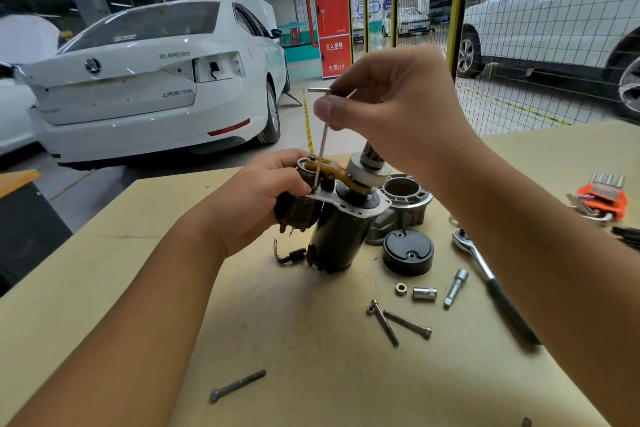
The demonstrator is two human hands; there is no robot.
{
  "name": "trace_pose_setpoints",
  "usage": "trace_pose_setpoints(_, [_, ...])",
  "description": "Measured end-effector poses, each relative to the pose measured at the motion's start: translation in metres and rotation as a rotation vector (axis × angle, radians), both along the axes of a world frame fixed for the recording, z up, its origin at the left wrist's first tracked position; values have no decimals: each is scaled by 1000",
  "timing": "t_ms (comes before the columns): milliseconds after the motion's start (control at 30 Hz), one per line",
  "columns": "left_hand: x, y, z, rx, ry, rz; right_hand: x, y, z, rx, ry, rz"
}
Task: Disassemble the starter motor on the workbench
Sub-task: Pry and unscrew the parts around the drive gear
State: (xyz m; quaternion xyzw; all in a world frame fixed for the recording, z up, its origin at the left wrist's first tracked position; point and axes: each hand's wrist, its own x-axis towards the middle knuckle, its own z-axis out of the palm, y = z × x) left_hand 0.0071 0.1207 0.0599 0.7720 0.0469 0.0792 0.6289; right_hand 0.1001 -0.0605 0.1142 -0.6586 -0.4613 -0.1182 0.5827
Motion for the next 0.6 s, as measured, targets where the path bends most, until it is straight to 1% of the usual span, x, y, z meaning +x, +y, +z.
trace_pose_setpoints(133, [-1,-1,0,0,-7,13,-1,3,-2,19,97,-22])
trace_pose_setpoints(233, [0,0,-1,-2,-13,14,-1,5,-2,3,129,-38])
trace_pose_setpoints(500, [5,7,-6,-12,-34,-33,4,2,-1,-58,32,-15])
trace_pose_setpoints(567, [5,7,-9,-5,-72,-16,5,3,-3,-43,13,-2])
trace_pose_setpoints(600, [5,6,-10,-4,-121,-8,5,4,-4,-36,5,-2])
